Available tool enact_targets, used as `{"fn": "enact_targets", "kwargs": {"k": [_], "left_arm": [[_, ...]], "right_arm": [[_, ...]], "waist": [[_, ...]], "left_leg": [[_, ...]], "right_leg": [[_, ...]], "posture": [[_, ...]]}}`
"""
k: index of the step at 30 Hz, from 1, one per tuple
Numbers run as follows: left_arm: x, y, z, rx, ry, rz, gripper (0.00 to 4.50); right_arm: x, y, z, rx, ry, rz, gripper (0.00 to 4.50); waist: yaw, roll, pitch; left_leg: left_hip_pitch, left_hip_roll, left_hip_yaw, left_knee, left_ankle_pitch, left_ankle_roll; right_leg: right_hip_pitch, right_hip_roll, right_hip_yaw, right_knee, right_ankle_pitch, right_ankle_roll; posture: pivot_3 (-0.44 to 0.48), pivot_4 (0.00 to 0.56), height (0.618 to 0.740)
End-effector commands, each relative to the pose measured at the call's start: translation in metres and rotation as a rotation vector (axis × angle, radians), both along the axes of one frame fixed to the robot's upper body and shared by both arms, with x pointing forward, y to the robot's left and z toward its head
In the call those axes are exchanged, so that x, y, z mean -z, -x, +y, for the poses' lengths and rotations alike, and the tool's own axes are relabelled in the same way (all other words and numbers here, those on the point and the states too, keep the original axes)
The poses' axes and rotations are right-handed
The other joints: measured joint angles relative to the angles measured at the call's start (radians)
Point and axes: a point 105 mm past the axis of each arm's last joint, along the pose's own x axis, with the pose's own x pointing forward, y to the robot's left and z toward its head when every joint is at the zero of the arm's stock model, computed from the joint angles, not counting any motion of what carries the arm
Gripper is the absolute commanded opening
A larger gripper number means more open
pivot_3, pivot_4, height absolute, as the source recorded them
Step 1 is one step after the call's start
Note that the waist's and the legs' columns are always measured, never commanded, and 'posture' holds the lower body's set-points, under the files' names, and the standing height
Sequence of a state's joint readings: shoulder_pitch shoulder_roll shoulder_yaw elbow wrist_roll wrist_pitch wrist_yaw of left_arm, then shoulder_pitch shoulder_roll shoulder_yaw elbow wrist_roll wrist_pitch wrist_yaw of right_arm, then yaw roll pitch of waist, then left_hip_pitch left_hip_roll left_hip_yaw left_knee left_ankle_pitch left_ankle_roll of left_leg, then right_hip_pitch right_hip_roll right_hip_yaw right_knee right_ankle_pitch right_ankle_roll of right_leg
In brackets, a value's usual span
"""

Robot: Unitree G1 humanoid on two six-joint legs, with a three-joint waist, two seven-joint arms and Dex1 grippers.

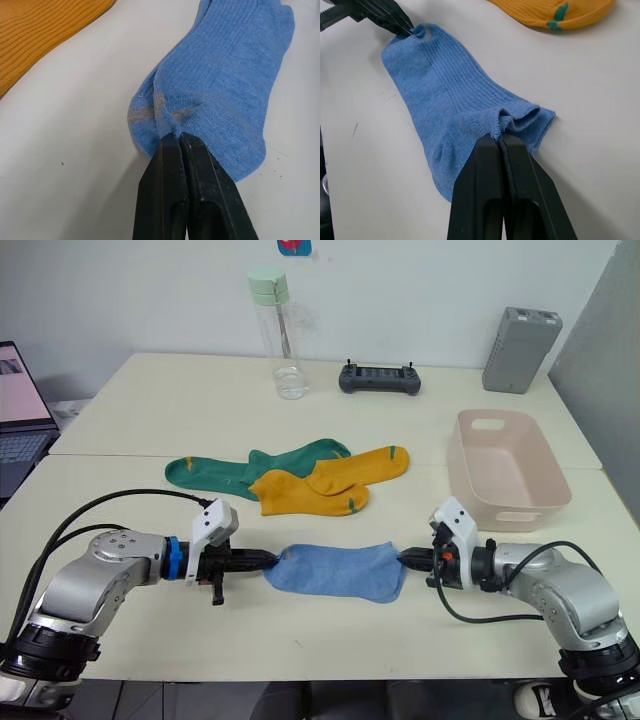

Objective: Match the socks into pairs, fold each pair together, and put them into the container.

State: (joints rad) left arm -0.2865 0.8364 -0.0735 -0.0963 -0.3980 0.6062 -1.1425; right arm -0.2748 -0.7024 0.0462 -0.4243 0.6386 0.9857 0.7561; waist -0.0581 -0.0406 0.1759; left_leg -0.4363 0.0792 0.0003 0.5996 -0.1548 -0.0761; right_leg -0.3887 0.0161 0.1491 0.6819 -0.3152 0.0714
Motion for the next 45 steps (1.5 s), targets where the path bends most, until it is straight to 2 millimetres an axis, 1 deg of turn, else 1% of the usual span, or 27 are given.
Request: {"fn": "enact_targets", "kwargs": {"k": [1, 4, 7, 11, 16, 19, 26, 31, 32, 33, 34, 37, 39, 41, 42, 45], "left_arm": [[-0.014, 0.0, -0.002, 0.013, 0.02, -0.048, 0.0], [-0.017, -0.001, -0.003, 0.009, 0.034, -0.051, 0.0], [-0.017, -0.001, -0.002, 0.009, 0.032, -0.049, 0.0], [-0.015, -0.004, 0.001, 0.004, 0.019, -0.058, 0.0], [-0.013, -0.006, -0.001, 0.004, 0.013, -0.059, 0.0], [-0.01, -0.008, -0.002, 0.001, 0.007, -0.066, 0.0], [-0.009, -0.012, -0.009, 0.003, 0.018, -0.073, 0.0], [-0.008, -0.009, -0.01, 0.021, 0.018, -0.062, 0.0], [-0.008, -0.008, -0.01, 0.022, 0.019, -0.063, 0.19], [-0.008, -0.008, -0.01, 0.024, 0.02, -0.061, 0.45], [-0.008, -0.006, -0.01, 0.027, 0.02, -0.058, 0.61], [-0.006, -0.004, 0.003, 0.019, -0.037, -0.083, 1.47], [-0.014, -0.007, 0.011, -0.009, -0.04, -0.118, 2.14], [-0.027, -0.011, 0.016, -0.025, -0.007, -0.158, 2.73], [-0.034, -0.01, 0.014, -0.019, 0.023, -0.162, 2.74], [-0.052, -0.011, 0.005, 0.025, 0.083, -0.217, 2.74]], "right_arm": [[-0.01, -0.001, 0.002, -0.016, -0.016, -0.051, 0.01], [-0.015, -0.001, 0.004, -0.023, -0.032, -0.056, 0.01], [-0.015, -0.002, 0.003, -0.023, -0.023, -0.053, 0.01], [-0.009, -0.001, 0.0, -0.013, -0.007, -0.037, 0.01], [-0.003, -0.004, -0.004, 0.012, 0.009, -0.031, 0.01], [0.001, -0.002, -0.007, 0.005, 0.023, -0.018, 0.01], [-0.002, -0.007, -0.008, 0.028, 0.015, -0.041, 0.01], [-0.002, -0.008, -0.009, 0.028, 0.025, -0.047, 0.01], [-0.002, -0.008, -0.01, 0.028, 0.03, -0.049, 0.22], [-0.002, -0.008, -0.011, 0.033, 0.029, -0.051, 0.53], [-0.003, -0.009, -0.012, 0.037, 0.027, -0.05, 0.7], [-0.013, -0.01, -0.018, 0.05, 0.022, -0.096, 1.66], [-0.023, -0.011, -0.021, 0.06, 0.014, -0.138, 2.39], [-0.034, -0.01, -0.018, 0.037, -0.004, -0.182, 3.08], [-0.038, -0.01, -0.013, 0.012, -0.017, -0.2, 3.38], [-0.045, -0.01, 0.009, -0.067, -0.026, -0.277, 3.38]], "waist": [[0.0, 0.0, 0.0], [0.0, 0.0, 0.0], [0.0, 0.0, 0.0], [0.0, 0.0, 0.0], [0.0, 0.0, 0.0], [0.0, 0.0, 0.0], [0.0, 0.0, 0.0], [0.0, 0.0, 0.0], [0.0, 0.0, 0.0], [0.0, 0.0, 0.0], [0.0, 0.0, 0.0], [-0.001, 0.0, 0.0], [-0.001, 0.0, 0.0], [0.0, 0.0, 0.0], [0.0, 0.0, 0.0], [-0.002, 0.0, 0.0]], "left_leg": [[0.0, 0.0, 0.0, 0.0, 0.0, 0.0], [0.0, 0.0, 0.0, 0.0, 0.0, 0.0], [0.0, 0.0, 0.0, 0.0, 0.0, 0.0], [0.0, 0.0, 0.0, 0.0, 0.0, 0.0], [0.0, 0.0, 0.0, 0.0, 0.0, 0.0], [0.0, 0.0, 0.0, 0.0, 0.0, 0.0], [0.0, 0.0, 0.0, 0.0, 0.0, 0.0], [0.0, 0.0, 0.0, 0.0, 0.0, 0.0], [0.0, 0.0, 0.0, 0.0, 0.0, 0.0], [0.0, 0.0, 0.0, 0.0, 0.0, 0.0], [0.0, 0.0, 0.0, 0.0, 0.0, 0.0], [0.0, 0.0, 0.0, 0.0, 0.0, 0.0], [0.0, 0.0, 0.0, 0.0, 0.0, 0.0], [0.0, 0.0, 0.0, 0.0, 0.0, 0.0], [0.0, 0.0, 0.0, 0.0, 0.0, 0.0], [0.0, 0.0, 0.0, 0.0, 0.0, 0.0]], "right_leg": [[0.0, 0.0, 0.0, 0.0, 0.0, 0.0], [0.0, 0.0, 0.0, 0.0, 0.0, 0.0], [0.0, 0.0, 0.0, 0.0, 0.0, 0.0], [0.0, 0.0, 0.0, 0.0, 0.0, 0.0], [0.0, 0.0, 0.0, 0.0, 0.0, 0.0], [0.0, 0.0, 0.0, 0.0, 0.0, 0.0], [0.0, 0.0, 0.0, 0.0, 0.0, 0.0], [0.0, 0.0, 0.0, 0.0, 0.0, 0.0], [0.0, 0.0, 0.0, 0.0, 0.0, 0.0], [0.0, 0.0, 0.0, 0.0, 0.0, 0.0], [0.0, 0.0, 0.0, 0.0, 0.0, 0.0], [0.0, 0.0, 0.0, 0.0, 0.0, 0.0], [0.0, 0.0, 0.0, 0.0, 0.0, 0.0], [0.0, 0.0, 0.0, 0.0, 0.0, 0.0], [0.0, 0.0, 0.0, 0.0, 0.0, 0.0], [0.0, 0.0, 0.0, 0.0, 0.0, 0.0]], "posture": [[0.0, 0.15, 0.74], [0.0, 0.15, 0.74], [0.0, 0.15, 0.74], [0.0, 0.15, 0.74], [0.0, 0.15, 0.74], [0.0, 0.15, 0.74], [0.0, 0.15, 0.74], [0.0, 0.15, 0.74], [0.0, 0.15, 0.74], [0.0, 0.15, 0.74], [0.0, 0.15, 0.74], [0.0, 0.15, 0.74], [0.0, 0.15, 0.74], [0.0, 0.15, 0.74], [0.0, 0.15, 0.74], [0.0, 0.15, 0.74]]}}
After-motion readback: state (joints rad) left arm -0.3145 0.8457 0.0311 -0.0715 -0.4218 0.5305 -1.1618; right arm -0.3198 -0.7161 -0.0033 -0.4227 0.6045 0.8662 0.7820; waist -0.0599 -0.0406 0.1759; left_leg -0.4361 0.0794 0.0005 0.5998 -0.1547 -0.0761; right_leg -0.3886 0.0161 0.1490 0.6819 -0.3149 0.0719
